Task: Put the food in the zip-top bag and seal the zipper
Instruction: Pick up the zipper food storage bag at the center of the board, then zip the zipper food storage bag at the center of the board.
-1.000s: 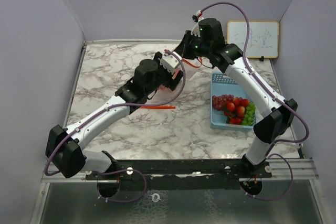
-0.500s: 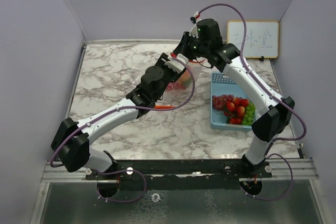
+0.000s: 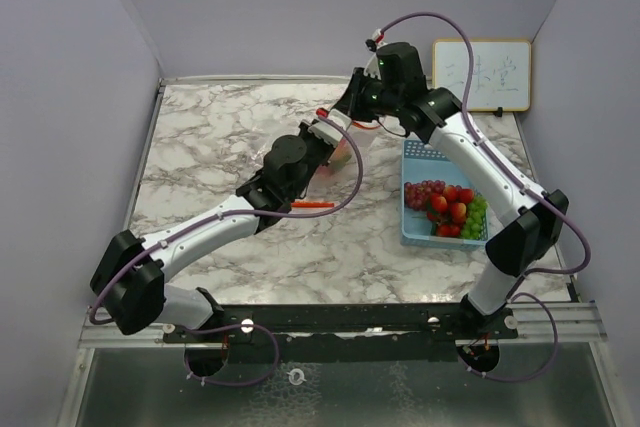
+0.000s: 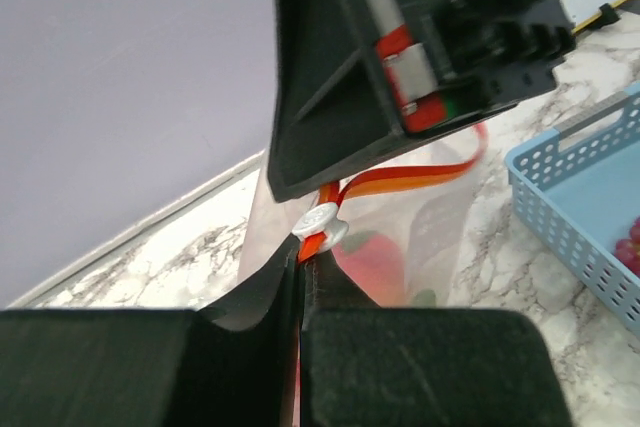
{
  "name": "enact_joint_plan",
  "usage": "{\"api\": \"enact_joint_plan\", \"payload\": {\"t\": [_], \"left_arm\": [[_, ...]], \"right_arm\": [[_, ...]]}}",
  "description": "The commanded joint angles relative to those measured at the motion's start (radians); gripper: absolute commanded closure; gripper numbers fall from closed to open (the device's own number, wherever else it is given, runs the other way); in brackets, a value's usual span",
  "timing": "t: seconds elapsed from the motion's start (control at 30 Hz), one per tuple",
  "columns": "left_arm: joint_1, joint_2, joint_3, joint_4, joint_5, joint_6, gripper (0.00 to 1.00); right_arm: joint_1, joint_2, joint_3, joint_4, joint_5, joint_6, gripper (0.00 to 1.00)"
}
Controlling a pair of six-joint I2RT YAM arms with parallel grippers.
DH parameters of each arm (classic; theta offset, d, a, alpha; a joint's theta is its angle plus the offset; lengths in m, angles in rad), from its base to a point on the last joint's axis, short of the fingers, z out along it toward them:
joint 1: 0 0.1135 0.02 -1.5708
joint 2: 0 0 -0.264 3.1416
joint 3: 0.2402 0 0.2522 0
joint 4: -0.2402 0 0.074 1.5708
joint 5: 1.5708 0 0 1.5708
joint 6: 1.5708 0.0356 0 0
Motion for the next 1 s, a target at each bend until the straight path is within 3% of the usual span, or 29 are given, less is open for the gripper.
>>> {"api": "enact_joint_plan", "payload": {"t": [0.0,0.13,0.33,0.47,0.57,0.73,0.97], "left_arm": [[0.032,-0.127,-0.042,-0.042,0.010,-0.094,1.00],[0.104,-0.166,-0.047,-0.141,0.207,-0.212,1.00],[0.216,-0.196,-0.023,-0.254,0.505,-0.323,1.00],[0.280,-0.188,0.025,-0.342,0.709,-0.344,1.00],[0.319,-0.180,0.053,-0.386,0.810,-0.362,1.00],[0.335,-0.169,0.111,-0.492,0.843,-0.327,1.00],[0.344,-0.162,0.144,-0.524,0.852,-0.316,1.00]], "right_arm": [[-0.040,-0.133,-0.075,0.038,0.138,-0.124,0.97],[-0.040,-0.219,-0.167,0.119,0.115,-0.249,0.66],[-0.049,-0.332,-0.305,0.283,-0.017,-0.492,0.51],[-0.050,-0.336,-0.347,0.342,-0.252,-0.677,0.38],[-0.050,-0.314,-0.370,0.359,-0.423,-0.780,0.36],[-0.050,-0.291,-0.413,0.422,-0.647,-0.865,0.35],[-0.062,-0.246,-0.424,0.574,-0.872,-0.868,0.45]]}}
